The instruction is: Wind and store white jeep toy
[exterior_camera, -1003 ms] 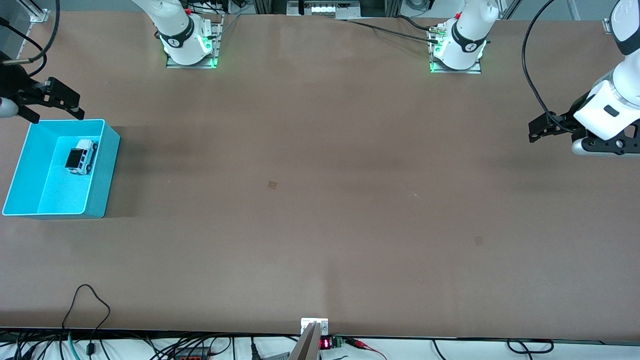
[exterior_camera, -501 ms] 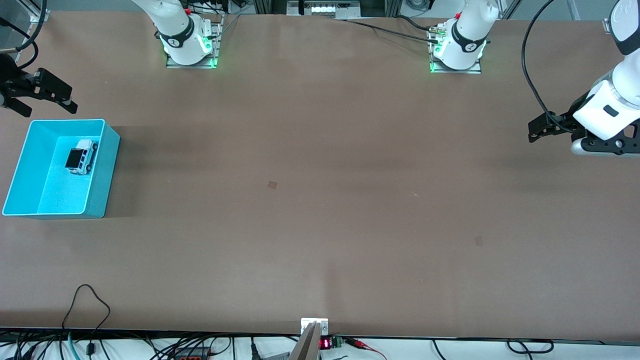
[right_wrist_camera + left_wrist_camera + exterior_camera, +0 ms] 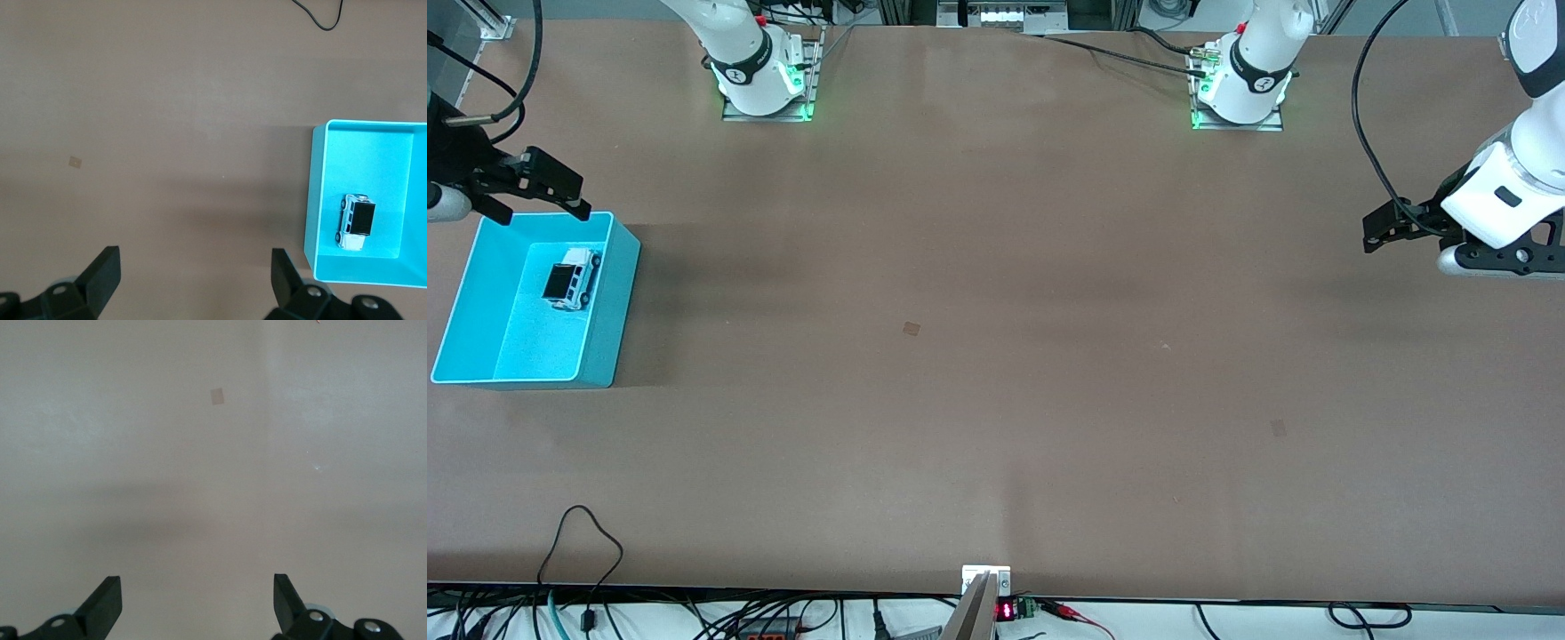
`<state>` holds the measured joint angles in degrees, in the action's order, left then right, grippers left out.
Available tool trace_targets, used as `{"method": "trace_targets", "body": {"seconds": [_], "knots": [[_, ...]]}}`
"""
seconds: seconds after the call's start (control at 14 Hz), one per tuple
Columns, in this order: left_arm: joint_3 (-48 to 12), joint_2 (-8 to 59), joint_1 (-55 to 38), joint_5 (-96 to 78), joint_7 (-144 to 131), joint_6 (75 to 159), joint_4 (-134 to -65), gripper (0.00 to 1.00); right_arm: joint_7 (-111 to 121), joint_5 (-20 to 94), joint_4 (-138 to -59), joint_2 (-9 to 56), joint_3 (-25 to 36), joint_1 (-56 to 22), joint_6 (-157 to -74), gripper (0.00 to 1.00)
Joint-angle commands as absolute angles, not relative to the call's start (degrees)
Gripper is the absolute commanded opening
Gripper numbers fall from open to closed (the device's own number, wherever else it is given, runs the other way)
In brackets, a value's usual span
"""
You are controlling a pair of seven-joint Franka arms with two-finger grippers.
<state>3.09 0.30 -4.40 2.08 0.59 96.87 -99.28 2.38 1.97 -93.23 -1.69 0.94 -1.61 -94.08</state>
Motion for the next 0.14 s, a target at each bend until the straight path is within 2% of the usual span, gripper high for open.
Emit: {"method": "trace_targets", "body": {"seconds": [0.0,0.07], "knots": [[2.99,-0.88,-4.39,3.16,1.41,96.59,-100.02,1.0,1.93,2.28,-91.93,-1.41,1.23,-1.58,-93.95,1.0],[2.99,-0.97,-4.13,3.16,1.41,96.5,-100.11,1.0,1.67,2.46,-91.93,-1.41,1.23,-1.58,-93.96,1.0]]}}
